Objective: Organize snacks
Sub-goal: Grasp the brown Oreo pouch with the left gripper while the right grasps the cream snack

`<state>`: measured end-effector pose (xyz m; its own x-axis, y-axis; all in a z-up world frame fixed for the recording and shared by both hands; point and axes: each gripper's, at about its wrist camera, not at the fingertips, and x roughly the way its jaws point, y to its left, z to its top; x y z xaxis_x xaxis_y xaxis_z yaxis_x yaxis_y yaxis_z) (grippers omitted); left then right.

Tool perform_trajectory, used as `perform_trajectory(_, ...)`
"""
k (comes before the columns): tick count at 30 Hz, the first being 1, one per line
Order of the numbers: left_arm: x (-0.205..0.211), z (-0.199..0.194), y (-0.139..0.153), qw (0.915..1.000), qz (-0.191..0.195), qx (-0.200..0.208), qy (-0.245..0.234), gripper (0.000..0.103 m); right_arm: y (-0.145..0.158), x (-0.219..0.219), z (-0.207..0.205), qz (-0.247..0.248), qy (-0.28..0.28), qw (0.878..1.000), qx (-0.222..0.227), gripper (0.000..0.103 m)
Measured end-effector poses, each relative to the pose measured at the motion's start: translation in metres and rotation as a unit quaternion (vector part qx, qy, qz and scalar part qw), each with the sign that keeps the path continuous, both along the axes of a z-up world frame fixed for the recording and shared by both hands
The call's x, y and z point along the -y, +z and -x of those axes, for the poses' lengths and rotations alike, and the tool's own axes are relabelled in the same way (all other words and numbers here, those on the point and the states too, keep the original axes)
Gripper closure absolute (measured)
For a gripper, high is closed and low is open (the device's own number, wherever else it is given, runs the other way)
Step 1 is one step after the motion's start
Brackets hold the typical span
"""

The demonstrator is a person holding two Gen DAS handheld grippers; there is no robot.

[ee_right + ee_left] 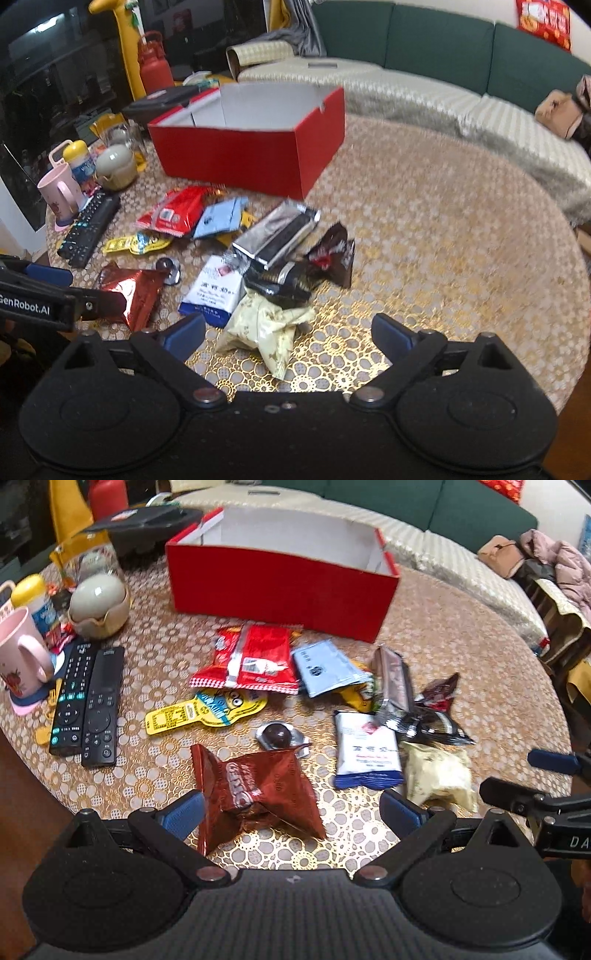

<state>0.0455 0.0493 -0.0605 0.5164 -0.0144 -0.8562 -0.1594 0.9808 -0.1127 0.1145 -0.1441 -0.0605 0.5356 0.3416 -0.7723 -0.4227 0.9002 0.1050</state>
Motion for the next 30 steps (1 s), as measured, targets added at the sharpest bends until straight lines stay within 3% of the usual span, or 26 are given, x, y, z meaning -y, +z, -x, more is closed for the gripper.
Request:
perform_trajectory(14, -0.014, -0.037, -0.035, 0.9977, 0.006, -0.057, 0.036, 0.007, -0.041, -0.026, -0.035, -0.010, -0.061, 0.993, -0.102, 0.018)
perform_trajectory(19, -0.014, -0.043, -0.040, 0.9975, -0.005, -0.059, 0.038, 0.012, -0.047, -0.036, -0.039, -0.003, -0.071, 0.991, -0.111, 0.025)
perform_trajectory(21, -0.015, -0.043, -0.042, 0.9974, -0.003, -0.062, 0.038, 0.020, -0.047, -0.040, -0.038, 0.003, -0.064, 0.992, -0.109, 0.028)
perform_trajectory(30, -0.013, -0.041, -0.041, 0.9978, -0.016, -0.056, 0.031, 0.029, -0.047, -0.040, -0.034, 0.007, -0.057, 0.993, -0.103, 0.048)
